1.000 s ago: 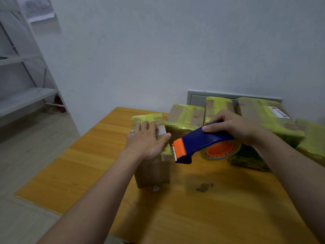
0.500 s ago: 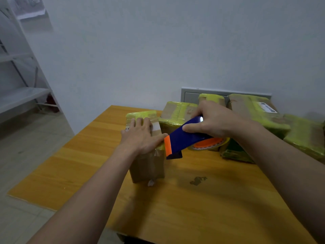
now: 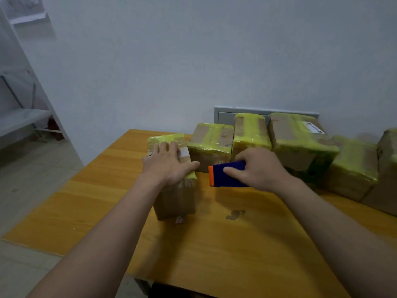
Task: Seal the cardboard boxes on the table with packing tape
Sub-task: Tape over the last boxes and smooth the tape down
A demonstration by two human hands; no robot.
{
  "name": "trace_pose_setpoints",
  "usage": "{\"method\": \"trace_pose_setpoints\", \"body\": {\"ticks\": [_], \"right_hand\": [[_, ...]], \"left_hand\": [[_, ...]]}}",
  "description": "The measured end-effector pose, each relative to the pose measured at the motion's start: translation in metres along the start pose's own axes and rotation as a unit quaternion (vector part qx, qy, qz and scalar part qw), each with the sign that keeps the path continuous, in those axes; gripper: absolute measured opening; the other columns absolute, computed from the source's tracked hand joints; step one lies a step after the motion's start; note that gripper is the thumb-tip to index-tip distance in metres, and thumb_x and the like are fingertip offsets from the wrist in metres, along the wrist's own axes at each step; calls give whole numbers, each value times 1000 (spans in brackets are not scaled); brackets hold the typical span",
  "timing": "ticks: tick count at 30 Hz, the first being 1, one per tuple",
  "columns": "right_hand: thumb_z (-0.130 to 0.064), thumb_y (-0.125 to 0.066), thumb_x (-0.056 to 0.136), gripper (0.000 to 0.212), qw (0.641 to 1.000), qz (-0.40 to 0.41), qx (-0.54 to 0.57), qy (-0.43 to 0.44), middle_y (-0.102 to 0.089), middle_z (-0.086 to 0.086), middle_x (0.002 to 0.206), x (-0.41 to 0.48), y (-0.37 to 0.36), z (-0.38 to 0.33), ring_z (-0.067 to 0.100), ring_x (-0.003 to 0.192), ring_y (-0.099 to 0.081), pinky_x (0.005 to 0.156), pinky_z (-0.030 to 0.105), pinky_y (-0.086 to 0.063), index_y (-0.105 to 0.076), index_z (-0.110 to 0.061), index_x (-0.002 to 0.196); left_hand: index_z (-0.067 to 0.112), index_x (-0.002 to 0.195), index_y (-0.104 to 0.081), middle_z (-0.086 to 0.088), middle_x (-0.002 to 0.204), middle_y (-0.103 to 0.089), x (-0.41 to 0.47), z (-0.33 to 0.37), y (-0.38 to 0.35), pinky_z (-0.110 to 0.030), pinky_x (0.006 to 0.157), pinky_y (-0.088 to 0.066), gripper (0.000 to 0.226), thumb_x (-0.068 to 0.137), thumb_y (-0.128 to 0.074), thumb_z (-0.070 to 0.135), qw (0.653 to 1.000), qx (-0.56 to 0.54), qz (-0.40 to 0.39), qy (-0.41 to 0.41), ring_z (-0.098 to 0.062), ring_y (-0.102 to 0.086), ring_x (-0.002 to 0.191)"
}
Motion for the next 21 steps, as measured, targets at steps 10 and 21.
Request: {"method": "trace_pose_setpoints", "body": {"ticks": [10, 21], "right_hand": [[-53, -60, 95, 29, 997, 25, 31, -60, -54, -15, 70, -30, -75, 17, 3, 59, -48, 63, 22, -33, -63, -25, 88], [-53, -55, 90, 32, 987, 124, -18, -97, -61, -8, 83, -28, -54, -10, 10, 77, -55, 70, 25, -48, -64, -23, 91]], "left_hand": [[26, 160, -21, -7, 169, -18, -25, 11, 3, -68, 116, -27, 127, 63, -26, 107, 999, 4, -53, -6, -37, -11, 157], [42, 137, -56, 2, 164, -37, -53, 10, 3, -60, 123, -19, 86, 79, -21, 96, 990, 0, 87, -110, -26, -24, 155]]}}
Point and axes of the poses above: each hand's wrist, its own x-axis towards the middle knuckle, its own y-axis out of the back of the hand, z = x × y, the point moved 4 cm from there along x, towards the middle knuckle
